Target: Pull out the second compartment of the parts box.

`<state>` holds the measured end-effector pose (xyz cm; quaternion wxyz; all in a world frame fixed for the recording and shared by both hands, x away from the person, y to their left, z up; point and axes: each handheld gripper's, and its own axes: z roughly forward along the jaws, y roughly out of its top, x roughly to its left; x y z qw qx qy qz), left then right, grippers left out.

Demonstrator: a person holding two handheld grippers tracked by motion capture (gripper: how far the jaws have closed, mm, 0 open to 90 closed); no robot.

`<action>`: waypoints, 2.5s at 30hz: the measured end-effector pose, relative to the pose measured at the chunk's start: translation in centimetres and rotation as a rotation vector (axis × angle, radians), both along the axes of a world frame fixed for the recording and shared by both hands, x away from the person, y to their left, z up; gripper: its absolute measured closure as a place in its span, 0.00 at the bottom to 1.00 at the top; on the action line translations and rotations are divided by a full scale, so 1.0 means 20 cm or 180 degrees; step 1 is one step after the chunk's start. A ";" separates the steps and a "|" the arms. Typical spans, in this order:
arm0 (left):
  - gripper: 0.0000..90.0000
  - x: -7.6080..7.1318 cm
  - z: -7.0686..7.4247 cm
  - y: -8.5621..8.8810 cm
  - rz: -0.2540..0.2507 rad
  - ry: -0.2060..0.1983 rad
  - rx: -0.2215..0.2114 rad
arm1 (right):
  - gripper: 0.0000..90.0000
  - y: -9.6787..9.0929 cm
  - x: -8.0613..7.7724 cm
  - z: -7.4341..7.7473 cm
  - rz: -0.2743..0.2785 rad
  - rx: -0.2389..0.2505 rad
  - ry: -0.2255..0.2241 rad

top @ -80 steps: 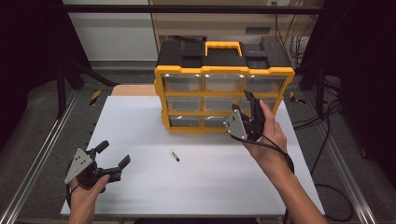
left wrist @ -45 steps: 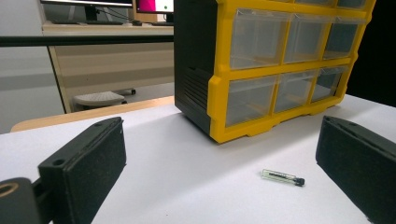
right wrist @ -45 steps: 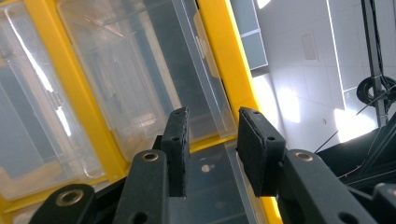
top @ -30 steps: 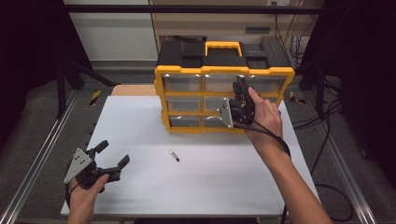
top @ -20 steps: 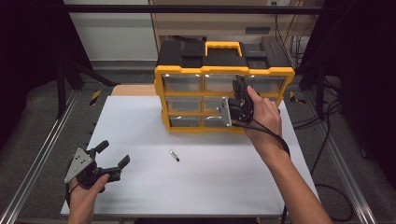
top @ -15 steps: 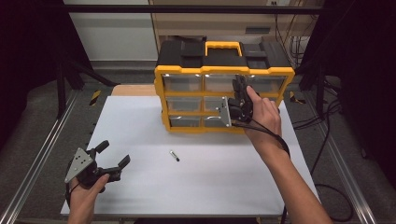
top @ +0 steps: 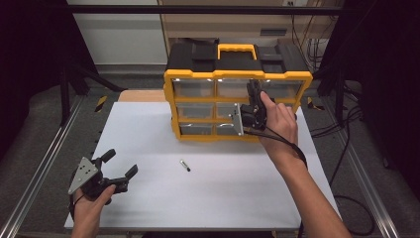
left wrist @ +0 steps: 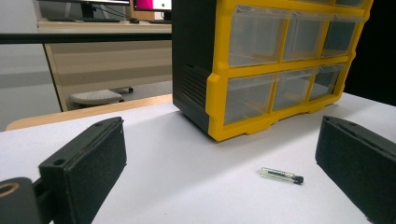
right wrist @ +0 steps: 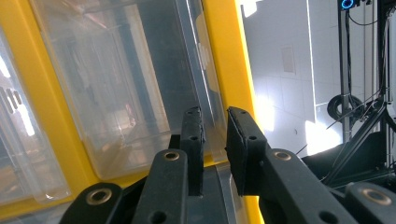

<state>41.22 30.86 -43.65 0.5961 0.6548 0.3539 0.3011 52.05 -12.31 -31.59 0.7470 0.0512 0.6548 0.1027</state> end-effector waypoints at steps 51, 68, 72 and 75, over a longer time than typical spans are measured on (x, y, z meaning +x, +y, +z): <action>0.02 0.00 0.00 0.00 0.0022 0.0002 0.0055 | 0.87 -0.02 -0.26 0.02 0.0104 0.0012 0.0035; 0.02 0.00 0.00 0.00 0.0023 0.0012 0.0071 | 0.86 -0.02 -0.32 0.03 0.0104 0.0041 0.0089; 0.02 0.00 0.00 0.00 0.0020 0.0012 0.0071 | 0.86 -0.02 -0.33 0.03 0.0104 0.0037 0.0101; 0.02 0.00 0.00 0.00 0.0022 0.0014 0.0069 | 0.86 -0.02 -0.34 0.03 0.0113 0.0038 0.0111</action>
